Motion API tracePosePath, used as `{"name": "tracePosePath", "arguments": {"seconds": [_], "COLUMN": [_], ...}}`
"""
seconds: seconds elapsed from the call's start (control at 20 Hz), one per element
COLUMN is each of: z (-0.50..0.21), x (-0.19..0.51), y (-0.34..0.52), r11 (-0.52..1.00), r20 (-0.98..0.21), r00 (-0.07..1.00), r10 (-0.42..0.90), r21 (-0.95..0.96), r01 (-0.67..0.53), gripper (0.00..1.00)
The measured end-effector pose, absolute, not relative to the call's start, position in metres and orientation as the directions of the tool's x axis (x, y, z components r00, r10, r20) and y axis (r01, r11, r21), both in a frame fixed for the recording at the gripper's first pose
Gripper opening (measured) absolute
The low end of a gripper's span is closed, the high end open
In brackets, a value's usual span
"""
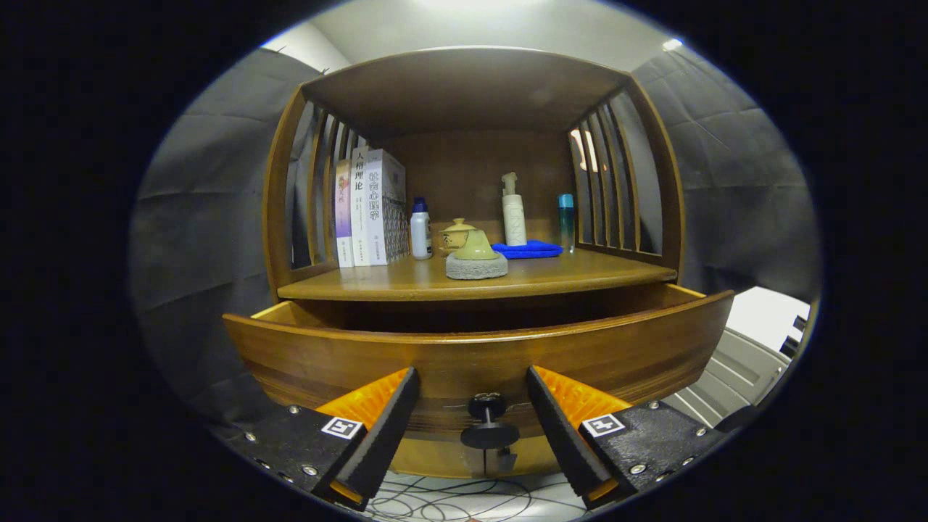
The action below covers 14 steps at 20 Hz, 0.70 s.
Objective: Pull open the drawer, take out the items inside it, and place them on the countertop above the cabinet.
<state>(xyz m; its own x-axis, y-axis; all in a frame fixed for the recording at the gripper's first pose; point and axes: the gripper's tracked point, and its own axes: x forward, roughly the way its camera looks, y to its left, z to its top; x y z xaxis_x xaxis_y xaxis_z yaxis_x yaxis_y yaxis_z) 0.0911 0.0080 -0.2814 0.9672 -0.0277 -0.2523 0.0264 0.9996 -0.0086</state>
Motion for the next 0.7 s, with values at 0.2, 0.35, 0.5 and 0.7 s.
{"name": "tracePosePath", "arguments": {"seconds": [0.2,0.35,0.5,0.7], "z": [-0.285,-0.287,-0.290,-0.293], "x": [0.113,0.128,0.143,0.161], "y": [0.005,0.006,0.006,0.005], "r11": [1.000,1.000,0.999,0.999], "r20": [-0.235,-0.241,-0.241,-0.235], "r00": [0.972,0.970,0.970,0.972], "r10": [-0.026,-0.029,-0.030,-0.029], "r21": [-0.012,-0.013,-0.020,-0.021], "r01": [0.023,0.027,0.026,0.025], "gripper": [0.94,0.94,0.94,0.95]}}
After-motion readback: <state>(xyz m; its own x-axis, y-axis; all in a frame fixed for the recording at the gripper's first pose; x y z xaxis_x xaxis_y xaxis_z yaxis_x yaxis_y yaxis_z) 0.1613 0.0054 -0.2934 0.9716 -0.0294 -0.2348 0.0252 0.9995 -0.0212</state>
